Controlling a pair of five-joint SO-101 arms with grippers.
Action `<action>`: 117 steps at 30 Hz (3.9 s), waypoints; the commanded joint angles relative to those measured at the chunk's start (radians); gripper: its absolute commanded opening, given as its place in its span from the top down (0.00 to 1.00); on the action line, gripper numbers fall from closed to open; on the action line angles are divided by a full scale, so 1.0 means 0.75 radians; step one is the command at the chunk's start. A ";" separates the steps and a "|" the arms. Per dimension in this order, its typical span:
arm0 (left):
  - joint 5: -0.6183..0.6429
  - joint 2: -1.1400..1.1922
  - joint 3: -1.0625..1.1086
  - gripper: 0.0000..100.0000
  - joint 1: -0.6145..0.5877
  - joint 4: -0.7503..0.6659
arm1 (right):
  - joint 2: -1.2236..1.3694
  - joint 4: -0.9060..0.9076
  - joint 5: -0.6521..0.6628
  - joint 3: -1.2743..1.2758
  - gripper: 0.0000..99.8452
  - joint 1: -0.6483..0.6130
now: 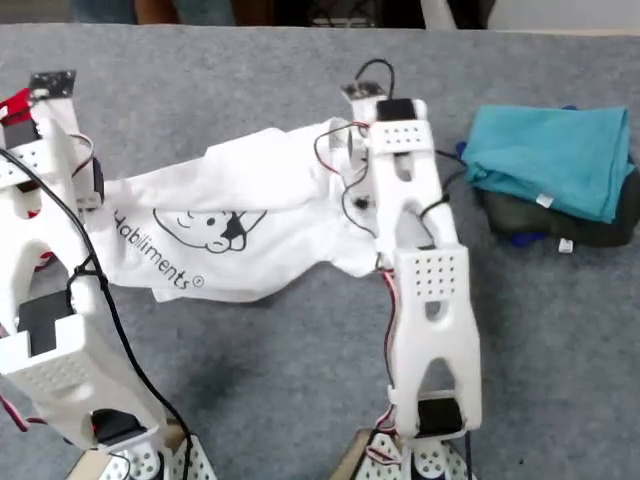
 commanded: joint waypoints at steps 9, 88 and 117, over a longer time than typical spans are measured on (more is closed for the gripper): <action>0.018 -0.139 0.247 0.97 -0.026 0.158 | -0.373 0.100 0.153 0.795 0.99 0.262; -0.239 -1.066 1.120 0.97 -0.054 -0.127 | -0.390 -0.135 -0.110 0.605 0.77 -0.129; -0.229 -1.066 0.918 0.97 -0.050 -0.125 | -0.398 -0.014 -0.063 0.114 0.99 -0.088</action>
